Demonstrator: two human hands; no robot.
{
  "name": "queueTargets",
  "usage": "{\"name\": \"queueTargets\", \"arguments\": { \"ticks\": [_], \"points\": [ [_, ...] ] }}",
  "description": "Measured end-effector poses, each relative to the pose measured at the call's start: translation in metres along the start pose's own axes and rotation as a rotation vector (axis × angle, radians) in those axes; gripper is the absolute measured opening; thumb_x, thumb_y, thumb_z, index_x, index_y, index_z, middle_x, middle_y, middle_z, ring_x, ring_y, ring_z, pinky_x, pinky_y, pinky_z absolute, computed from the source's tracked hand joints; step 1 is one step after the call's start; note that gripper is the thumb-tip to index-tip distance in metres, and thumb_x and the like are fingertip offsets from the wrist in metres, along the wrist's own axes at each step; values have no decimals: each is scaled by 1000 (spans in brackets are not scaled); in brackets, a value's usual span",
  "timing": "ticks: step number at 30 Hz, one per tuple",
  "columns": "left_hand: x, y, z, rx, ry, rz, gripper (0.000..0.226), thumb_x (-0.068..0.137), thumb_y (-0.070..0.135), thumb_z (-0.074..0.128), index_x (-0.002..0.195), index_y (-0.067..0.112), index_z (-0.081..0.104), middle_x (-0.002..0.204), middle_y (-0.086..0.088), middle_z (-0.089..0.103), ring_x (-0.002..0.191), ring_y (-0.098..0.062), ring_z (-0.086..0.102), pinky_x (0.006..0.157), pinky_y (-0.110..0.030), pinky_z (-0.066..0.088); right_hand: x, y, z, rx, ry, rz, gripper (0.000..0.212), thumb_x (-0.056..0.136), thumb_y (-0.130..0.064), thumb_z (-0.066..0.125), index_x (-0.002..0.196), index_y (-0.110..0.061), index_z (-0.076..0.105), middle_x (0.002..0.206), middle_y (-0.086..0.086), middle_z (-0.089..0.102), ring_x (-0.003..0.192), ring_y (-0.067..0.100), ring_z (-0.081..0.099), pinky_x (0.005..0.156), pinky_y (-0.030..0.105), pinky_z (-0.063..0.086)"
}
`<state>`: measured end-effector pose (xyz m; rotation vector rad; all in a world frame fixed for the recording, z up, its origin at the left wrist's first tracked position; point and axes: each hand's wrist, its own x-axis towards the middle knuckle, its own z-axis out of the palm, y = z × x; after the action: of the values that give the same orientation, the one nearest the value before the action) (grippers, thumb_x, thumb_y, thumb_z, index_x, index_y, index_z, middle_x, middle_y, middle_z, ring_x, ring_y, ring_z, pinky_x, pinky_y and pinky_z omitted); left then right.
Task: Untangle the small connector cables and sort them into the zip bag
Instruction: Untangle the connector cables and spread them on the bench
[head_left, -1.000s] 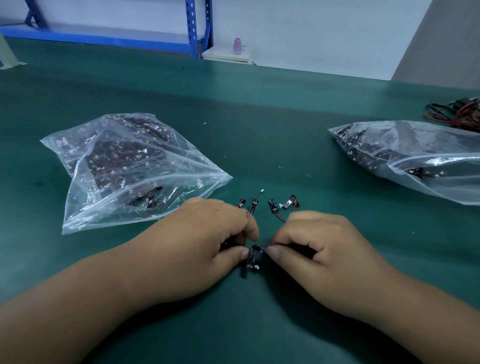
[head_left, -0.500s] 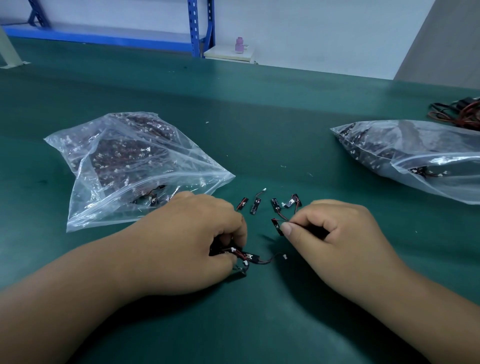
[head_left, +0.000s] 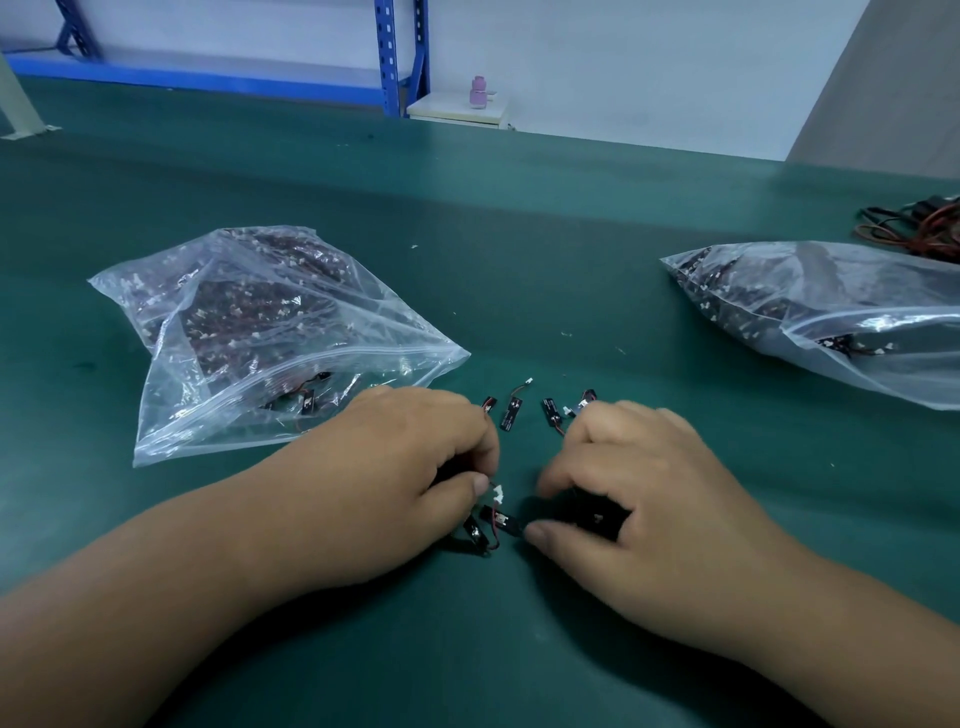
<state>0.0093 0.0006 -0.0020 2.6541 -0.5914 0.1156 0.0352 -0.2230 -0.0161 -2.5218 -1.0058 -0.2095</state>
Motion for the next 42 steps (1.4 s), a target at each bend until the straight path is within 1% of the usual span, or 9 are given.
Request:
{"name": "queueTargets", "arguments": {
  "ticks": [7, 16, 19, 23, 26, 29, 33, 38, 42],
  "points": [
    [0, -2, 3, -144, 104, -141, 10, 85, 42, 57, 94, 43, 54, 91, 31, 60, 81, 4, 58, 62, -12, 42, 1, 0, 3, -36, -34, 88, 13, 84, -38, 66, 74, -31, 63, 82, -16, 47, 85, 9, 47, 82, 35, 40],
    [3, 1, 9, -376, 214, -242, 24, 87, 19, 70, 92, 42, 62, 76, 22, 68, 65, 1, 62, 58, -7, 43, 4, 1, -2, 114, -29, 156, 7, 79, -31, 61, 84, -33, 65, 84, -18, 53, 82, 7, 54, 77, 28, 38],
    [2, 2, 8, -371, 220, -236, 33, 88, 14, 67, 96, 45, 61, 80, 25, 69, 68, -2, 64, 60, -12, 47, 5, 8, -11, 141, -39, 167, 20, 67, -21, 55, 81, -34, 63, 84, -18, 56, 78, 8, 56, 73, 22, 33],
    [0, 2, 6, -380, 197, -232, 33, 89, 9, 62, 94, 42, 63, 89, 28, 70, 65, 0, 62, 57, -11, 47, 6, 15, -12, 69, -87, 193, 14, 68, -26, 58, 80, -31, 64, 84, -17, 58, 74, 9, 57, 66, 20, 35],
    [-1, 3, 3, -351, 209, -222, 24, 88, 14, 63, 90, 38, 66, 87, 27, 69, 62, 2, 59, 59, -8, 44, 7, 19, -7, 74, -39, 230, 9, 75, -23, 67, 77, -31, 64, 84, -18, 58, 74, 5, 58, 61, 27, 46],
    [-2, 2, -2, -211, 170, -214, 11, 81, 36, 64, 91, 40, 63, 90, 33, 62, 67, 2, 58, 58, -12, 43, 7, 21, -3, 62, 2, 257, 8, 79, -30, 70, 76, -30, 62, 83, -19, 57, 72, 3, 56, 62, 32, 49],
    [-4, 0, -1, -19, 46, -202, 30, 70, 62, 56, 91, 41, 60, 94, 26, 58, 90, 4, 53, 74, -17, 40, 6, 20, 2, 2, 77, 277, 21, 83, -43, 67, 70, -29, 59, 69, -13, 54, 67, 4, 53, 58, 29, 44],
    [-1, 1, 3, 18, 8, -187, 16, 71, 54, 50, 76, 39, 53, 86, 20, 55, 93, 0, 48, 88, -31, 41, 6, 22, 0, 75, 237, 271, 13, 86, -29, 67, 74, -27, 62, 71, -14, 56, 74, 6, 54, 62, 28, 44],
    [0, 1, 5, 45, 5, -137, 12, 76, 54, 47, 75, 42, 47, 89, 21, 52, 96, 0, 44, 96, -33, 35, 5, 17, -1, 100, 217, 166, 3, 86, -29, 67, 87, -30, 70, 82, -17, 56, 76, 4, 55, 70, 28, 41]
  ]
}}
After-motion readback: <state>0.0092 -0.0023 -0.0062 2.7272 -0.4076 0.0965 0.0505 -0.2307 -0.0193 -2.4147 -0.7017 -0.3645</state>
